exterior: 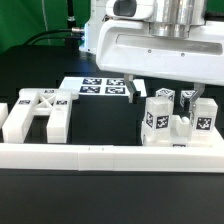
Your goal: Assemble chair
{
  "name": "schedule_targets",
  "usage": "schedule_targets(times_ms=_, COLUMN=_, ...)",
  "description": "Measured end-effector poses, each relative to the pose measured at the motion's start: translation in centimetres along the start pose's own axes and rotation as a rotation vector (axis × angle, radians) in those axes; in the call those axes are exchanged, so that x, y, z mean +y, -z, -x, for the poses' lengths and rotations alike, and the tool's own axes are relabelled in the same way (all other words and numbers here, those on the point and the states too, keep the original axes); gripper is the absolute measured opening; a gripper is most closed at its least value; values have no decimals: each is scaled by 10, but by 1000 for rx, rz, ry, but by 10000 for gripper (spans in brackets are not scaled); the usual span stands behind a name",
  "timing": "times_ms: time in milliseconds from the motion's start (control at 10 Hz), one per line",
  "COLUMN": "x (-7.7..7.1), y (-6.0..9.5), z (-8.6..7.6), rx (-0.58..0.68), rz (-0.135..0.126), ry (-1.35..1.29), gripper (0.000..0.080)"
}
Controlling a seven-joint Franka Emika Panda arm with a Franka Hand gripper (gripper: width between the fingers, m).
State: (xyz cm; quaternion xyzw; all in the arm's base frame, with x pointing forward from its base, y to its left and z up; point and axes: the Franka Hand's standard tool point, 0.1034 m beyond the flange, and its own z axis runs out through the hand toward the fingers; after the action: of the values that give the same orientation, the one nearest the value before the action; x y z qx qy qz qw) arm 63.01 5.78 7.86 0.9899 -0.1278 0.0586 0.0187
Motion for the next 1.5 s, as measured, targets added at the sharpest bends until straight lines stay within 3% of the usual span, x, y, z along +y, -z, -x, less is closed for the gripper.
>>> schedule_targets(times_ms=600, x=4, y=-1, z=-1, rx=0, rz=10, ry=395, gripper=649)
schedule_targets(times_ms=800, x=5, y=-1, z=-1, rx=-1, rz=11, ry=446, gripper=407)
schedule_targets(times_ms=900, x=5, y=0, z=-1, rx=0, rz=10, ry=444, gripper=407)
schedule_targets(times_ms=1000, x=5, y=0, z=-1, rx=1, rz=9, ry=432, gripper=288)
schedule_targets(times_ms=1300, x=3, y=0, z=-1, rx=2, rz=7, ry=360, gripper=288)
schedule_targets(times_ms=1500, x=3, y=0, z=-1, rx=7, rz=6, ry=167, gripper=288)
